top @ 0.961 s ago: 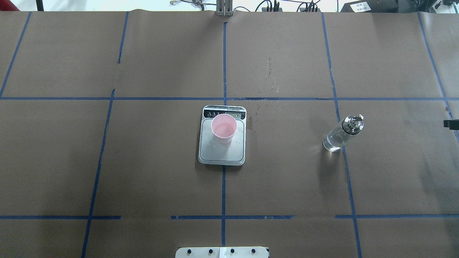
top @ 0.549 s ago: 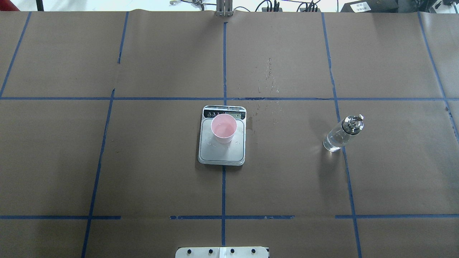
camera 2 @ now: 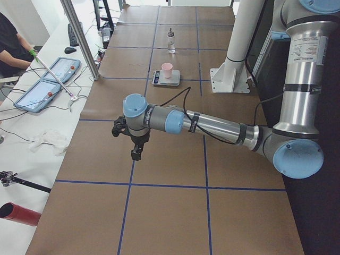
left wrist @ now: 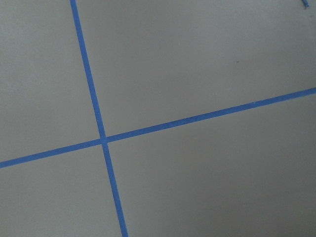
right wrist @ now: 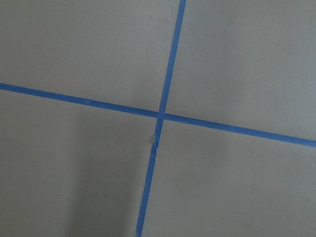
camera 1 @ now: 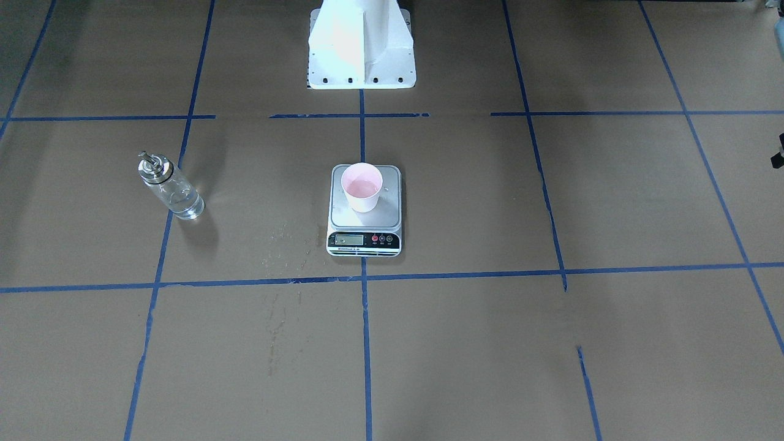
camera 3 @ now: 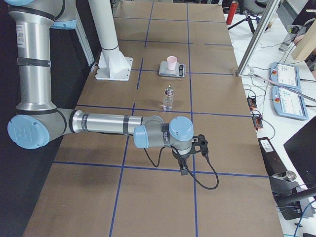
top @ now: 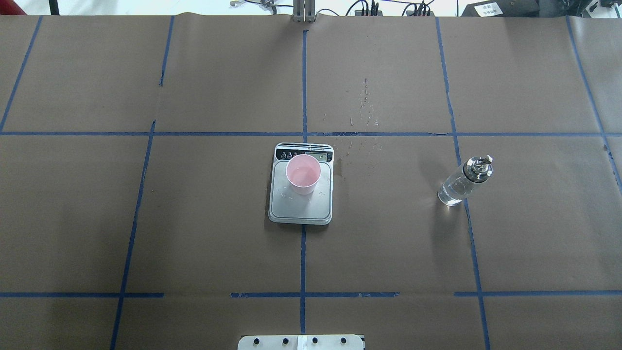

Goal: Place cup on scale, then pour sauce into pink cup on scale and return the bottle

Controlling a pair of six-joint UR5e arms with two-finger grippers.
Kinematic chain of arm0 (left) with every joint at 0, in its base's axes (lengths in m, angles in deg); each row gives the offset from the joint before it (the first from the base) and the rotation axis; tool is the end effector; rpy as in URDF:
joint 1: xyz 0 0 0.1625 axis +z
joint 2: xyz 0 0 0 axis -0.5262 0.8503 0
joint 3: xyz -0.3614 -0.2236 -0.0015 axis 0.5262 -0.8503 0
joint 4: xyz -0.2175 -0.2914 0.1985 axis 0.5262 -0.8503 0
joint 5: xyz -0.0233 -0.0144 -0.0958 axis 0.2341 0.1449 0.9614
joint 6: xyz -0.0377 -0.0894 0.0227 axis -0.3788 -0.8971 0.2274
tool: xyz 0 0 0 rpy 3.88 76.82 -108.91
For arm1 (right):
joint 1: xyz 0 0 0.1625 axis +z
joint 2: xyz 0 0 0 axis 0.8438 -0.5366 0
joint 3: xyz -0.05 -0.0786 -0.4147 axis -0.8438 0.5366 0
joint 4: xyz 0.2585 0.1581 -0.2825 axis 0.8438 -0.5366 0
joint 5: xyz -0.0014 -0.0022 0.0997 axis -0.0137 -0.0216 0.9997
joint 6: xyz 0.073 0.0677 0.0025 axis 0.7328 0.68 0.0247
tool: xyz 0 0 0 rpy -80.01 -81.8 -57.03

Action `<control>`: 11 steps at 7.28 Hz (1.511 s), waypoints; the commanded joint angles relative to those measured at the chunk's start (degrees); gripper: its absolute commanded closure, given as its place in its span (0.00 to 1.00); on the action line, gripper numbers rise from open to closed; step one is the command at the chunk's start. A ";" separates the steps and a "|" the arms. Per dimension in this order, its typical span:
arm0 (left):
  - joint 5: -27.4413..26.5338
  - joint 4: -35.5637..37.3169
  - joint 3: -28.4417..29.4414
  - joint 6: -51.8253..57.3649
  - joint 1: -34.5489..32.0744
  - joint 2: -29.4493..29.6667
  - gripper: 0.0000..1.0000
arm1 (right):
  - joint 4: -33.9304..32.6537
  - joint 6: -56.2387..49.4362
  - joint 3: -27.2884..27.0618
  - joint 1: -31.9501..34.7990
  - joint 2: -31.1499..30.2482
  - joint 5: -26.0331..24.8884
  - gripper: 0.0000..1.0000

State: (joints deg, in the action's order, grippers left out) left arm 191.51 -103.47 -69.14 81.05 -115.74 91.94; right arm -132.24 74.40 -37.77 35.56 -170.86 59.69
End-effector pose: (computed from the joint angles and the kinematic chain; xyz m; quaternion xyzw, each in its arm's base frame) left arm -0.0083 -0.5116 0.5593 0.0680 0.3908 0.0927 0.9133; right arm 0.0884 -0.4687 0.6403 0.0859 -0.3757 -0.0590 0.9209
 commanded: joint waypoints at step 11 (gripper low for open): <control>-7.99 -5.16 3.06 -0.16 -3.81 -1.65 0.00 | 0.94 11.94 -3.02 -5.65 -1.75 -2.65 0.00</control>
State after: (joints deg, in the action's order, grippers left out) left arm 187.36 -106.66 -66.18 81.05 -119.59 90.58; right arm -131.36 86.40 -40.64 30.02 -172.54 56.97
